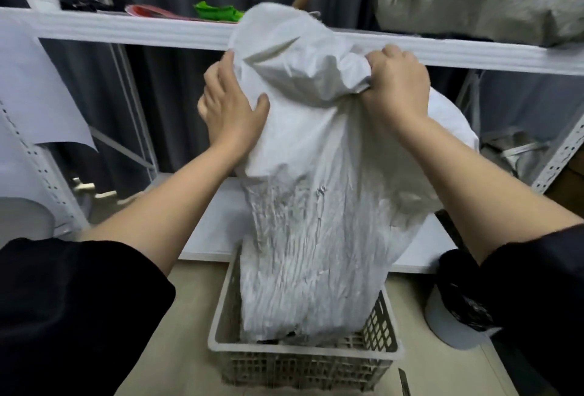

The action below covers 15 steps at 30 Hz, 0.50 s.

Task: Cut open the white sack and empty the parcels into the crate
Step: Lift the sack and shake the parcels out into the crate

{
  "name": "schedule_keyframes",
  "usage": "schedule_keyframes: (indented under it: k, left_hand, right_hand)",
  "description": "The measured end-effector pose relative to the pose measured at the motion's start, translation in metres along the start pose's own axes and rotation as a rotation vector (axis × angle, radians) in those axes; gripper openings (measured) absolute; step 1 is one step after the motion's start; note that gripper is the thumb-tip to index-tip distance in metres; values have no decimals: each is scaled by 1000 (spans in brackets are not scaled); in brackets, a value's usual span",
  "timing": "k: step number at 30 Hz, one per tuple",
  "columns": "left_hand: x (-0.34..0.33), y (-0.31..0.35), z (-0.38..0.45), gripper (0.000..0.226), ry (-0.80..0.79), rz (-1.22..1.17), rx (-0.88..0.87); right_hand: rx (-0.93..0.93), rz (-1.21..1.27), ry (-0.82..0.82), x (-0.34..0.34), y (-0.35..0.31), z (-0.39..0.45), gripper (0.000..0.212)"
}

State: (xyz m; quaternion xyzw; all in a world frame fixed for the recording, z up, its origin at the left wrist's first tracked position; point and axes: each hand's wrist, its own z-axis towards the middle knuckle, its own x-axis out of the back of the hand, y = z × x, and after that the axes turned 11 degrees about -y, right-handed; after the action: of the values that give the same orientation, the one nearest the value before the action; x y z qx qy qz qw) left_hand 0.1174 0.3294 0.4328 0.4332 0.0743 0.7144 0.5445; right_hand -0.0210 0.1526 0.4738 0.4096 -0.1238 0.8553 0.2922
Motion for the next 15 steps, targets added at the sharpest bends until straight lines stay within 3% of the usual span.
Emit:
schedule_keyframes:
  k: [3, 6, 8, 9, 12, 15]
  left_hand:
    - [-1, 2, -1, 80, 50, 65, -79]
    - [0, 4, -4, 81, 29, 108, -170]
    - [-2, 3, -9, 86, -6, 257, -267]
    - [-3, 2, -11, 89, -35, 360, -333]
    - [-5, -1, -14, 106, -205, 584, -519]
    - [-9, -2, -13, 126, -410, 708, -564]
  right_hand:
    - [-30, 16, 128, 10, -1, 2, 26]
    - [-51, -26, 125, 7, 3, 0, 24]
    - [-54, -7, 95, 9, 3, 0, 24]
    - [-62, 42, 26, 10, 3, 2, 24]
    - [-105, 318, -393, 10, 4, -1, 22]
    - [-160, 690, -716, 13, 4, -10, 20]
